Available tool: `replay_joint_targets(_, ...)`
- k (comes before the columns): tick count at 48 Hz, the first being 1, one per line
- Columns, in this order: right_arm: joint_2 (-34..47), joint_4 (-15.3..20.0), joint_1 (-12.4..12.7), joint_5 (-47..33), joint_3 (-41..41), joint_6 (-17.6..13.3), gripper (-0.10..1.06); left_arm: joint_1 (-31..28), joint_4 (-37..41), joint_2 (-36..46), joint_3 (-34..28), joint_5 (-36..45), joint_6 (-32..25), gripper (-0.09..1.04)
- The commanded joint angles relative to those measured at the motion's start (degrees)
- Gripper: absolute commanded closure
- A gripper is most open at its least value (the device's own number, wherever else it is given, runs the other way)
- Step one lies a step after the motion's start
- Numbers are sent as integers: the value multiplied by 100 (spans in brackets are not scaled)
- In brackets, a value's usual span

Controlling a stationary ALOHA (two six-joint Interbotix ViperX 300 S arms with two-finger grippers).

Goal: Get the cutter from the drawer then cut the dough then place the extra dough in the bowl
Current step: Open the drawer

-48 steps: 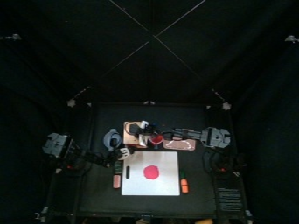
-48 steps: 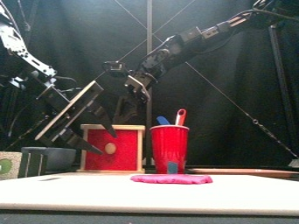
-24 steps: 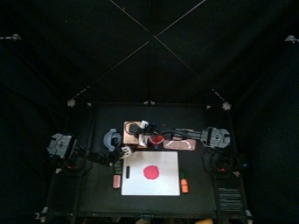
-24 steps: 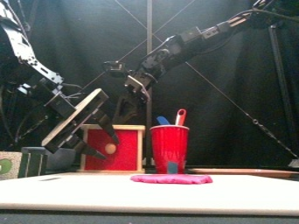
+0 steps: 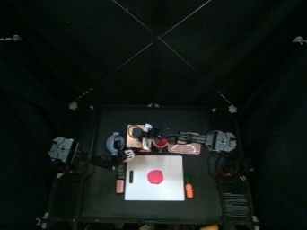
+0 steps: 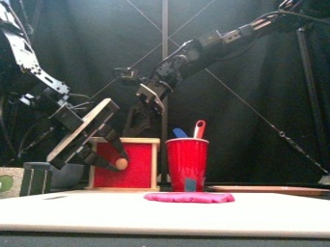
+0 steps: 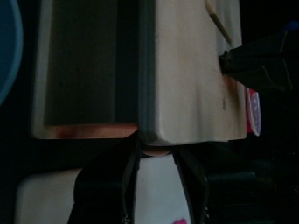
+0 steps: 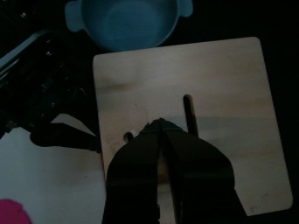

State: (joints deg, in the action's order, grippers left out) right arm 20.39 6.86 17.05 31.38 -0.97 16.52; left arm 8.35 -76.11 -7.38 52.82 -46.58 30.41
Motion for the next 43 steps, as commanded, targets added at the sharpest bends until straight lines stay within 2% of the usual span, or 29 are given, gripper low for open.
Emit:
replay_joint_targets(1, -97, 0, 0, 9, -35, -18, 94, -62, -9, 35, 0, 0, -26, 32)
replay_joint_targets(18, -79, 0, 0, 9, -35, -18, 94, 9, -18, 35, 97, 105, -18, 41)
replay_joint_targets(43, -26, 0, 0, 9, -44, -26, 94, 703, -105, 62, 105, 149, 0, 42)
